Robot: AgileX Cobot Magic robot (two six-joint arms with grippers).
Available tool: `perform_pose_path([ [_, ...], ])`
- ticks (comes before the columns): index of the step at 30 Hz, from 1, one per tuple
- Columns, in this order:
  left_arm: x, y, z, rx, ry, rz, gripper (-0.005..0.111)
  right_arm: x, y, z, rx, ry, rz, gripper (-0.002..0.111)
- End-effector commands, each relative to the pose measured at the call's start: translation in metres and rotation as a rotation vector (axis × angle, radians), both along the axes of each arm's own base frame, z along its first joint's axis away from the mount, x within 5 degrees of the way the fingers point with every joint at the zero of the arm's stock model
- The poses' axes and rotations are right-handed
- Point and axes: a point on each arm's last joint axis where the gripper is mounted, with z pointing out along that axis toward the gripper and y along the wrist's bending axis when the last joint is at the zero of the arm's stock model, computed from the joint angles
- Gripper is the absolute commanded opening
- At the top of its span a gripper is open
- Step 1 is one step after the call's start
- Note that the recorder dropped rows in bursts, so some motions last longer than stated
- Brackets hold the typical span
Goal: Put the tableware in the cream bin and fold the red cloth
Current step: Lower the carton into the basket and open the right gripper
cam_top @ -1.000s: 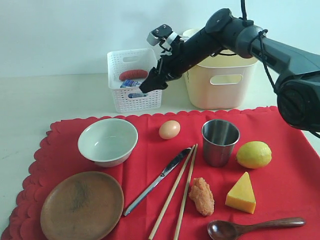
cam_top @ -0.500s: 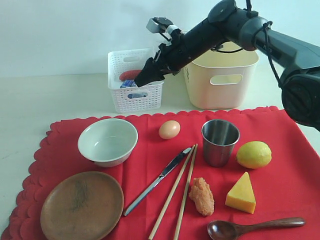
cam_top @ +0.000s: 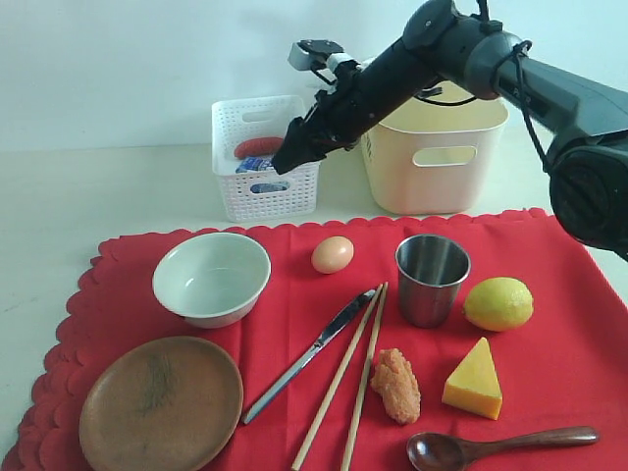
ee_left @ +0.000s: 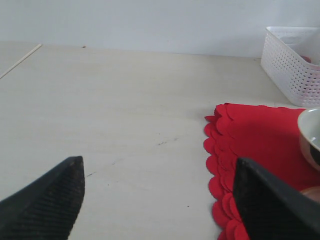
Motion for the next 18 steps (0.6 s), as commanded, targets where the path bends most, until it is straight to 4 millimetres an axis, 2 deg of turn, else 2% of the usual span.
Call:
perform_pose_path([
  [1, 0.000, 0.000, 0.000, 0.000, -0.013, -0.006, 0.078, -0.002, 0.007, 0.003, -0.011, -0.011, 0.001, 0.066],
  [10, 0.000, 0.000, 0.000, 0.000, -0.013, -0.006, 0.078, -0.001, 0.014, 0.000, -0.054, -0.065, -0.006, 0.066],
  [18, 0.000, 0.000, 0.000, 0.000, -0.013, -0.006, 0.078, -0.012, 0.013, -0.003, -0.063, 0.082, 0.002, 0.066],
])
